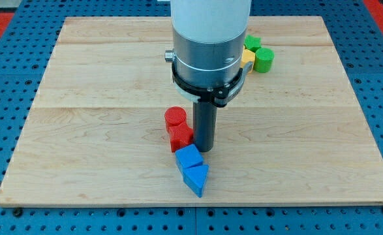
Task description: Push the blue cube right side of the red star
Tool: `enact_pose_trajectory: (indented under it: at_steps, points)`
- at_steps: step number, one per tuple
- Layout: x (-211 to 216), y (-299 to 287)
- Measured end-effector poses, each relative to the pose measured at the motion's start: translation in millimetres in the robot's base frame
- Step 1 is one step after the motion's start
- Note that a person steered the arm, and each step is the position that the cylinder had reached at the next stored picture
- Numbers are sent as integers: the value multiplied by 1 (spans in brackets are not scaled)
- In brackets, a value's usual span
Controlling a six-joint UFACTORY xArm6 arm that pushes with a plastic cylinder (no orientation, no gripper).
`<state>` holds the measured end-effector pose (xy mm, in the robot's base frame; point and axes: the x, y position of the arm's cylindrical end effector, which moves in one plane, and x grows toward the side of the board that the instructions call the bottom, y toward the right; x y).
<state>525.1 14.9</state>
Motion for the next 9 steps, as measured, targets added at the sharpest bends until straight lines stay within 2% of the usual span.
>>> enact_pose_trajectory:
  at_steps: [2,3,4,5,7,9]
  points:
    - [-4,9]
    - [35,58]
    - [93,72]
    - [94,69]
    - [93,41]
    - [94,-36]
